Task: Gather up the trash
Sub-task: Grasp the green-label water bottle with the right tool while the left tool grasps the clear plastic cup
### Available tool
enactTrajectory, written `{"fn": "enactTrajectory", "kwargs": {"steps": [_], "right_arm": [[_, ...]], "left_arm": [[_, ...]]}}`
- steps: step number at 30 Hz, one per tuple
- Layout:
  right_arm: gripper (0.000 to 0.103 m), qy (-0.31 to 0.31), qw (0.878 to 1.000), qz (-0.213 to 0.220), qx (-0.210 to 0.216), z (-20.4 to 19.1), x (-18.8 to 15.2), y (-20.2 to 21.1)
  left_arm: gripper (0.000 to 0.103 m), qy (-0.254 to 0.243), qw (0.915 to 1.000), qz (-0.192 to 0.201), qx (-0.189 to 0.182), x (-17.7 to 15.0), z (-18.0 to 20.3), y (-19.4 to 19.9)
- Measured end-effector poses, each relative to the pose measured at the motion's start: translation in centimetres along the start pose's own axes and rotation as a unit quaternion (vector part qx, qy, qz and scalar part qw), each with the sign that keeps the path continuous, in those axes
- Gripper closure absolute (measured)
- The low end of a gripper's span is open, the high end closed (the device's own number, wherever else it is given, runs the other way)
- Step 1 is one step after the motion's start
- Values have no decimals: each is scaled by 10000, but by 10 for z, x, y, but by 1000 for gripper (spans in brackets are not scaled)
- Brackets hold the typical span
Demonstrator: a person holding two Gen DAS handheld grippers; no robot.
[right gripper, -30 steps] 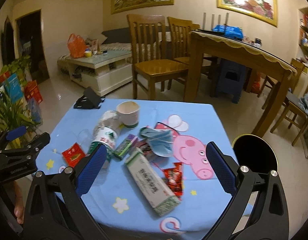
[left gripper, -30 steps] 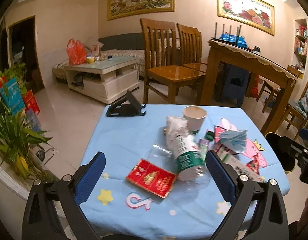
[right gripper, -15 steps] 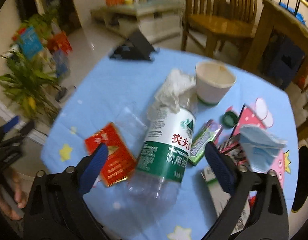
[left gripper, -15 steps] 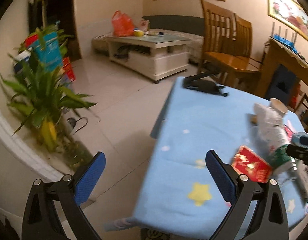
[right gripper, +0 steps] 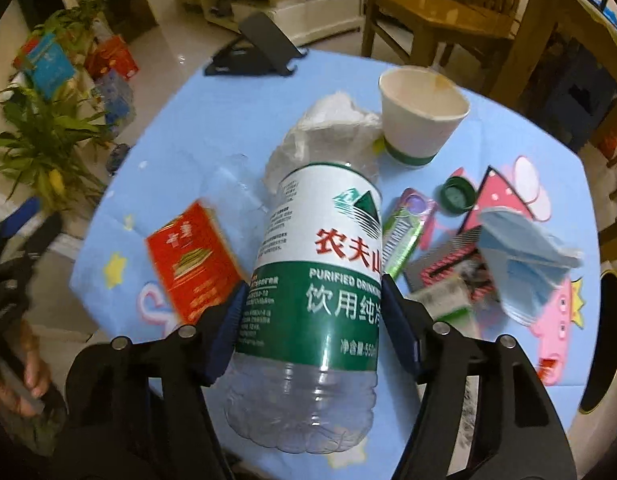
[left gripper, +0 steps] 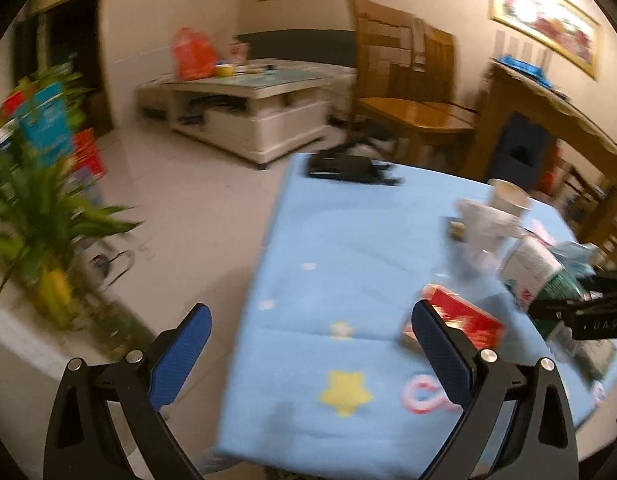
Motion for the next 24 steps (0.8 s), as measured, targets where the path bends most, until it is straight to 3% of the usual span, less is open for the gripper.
{"fn": "enactTrajectory", "kwargs": {"steps": [5,8,12,14,17,19,22,24], "right_arm": [[39,18,9993,-75,356,4,-25,27],[39,-176,9977,135,644,8,-43,45],[40,-854,9846,842,1268,34,-59,86],[40,-1088,9778,1132,1387,49,-67,105],[40,-1385,9668,1589,1443,71,-79,135],[40,-1519,9604,1823,1462,86,-88,154],[40,-1653,9527,2087,1468,102,-99,175],[40,-1758,9464,2279,1466,115,-106,189]], "left_arm": [[6,-449,9960,-317,-709,-10,48,-11],[6,-887,9888,-638,-1018,-16,76,-28],[6,-1579,9792,-574,-1134,-14,116,-44],[6,-1956,9713,-555,-1234,-15,138,-55],[7,-2425,9651,-574,-806,-17,154,-86],[17,-2414,9637,-795,-823,-20,156,-102],[58,-2190,9642,-1182,-919,-22,149,-118],[59,-1994,9685,-1242,-829,-21,142,-125]]}}
Point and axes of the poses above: each gripper's, at about its wrist camera, not at the fingertips, and y roughly against the way its jaws point, z to its right, x to its top, the point moved 9 cm from there along -y, roughly the way its jaws point, and after that the axes turned 9 degrees about y, right-handed, at the moved point
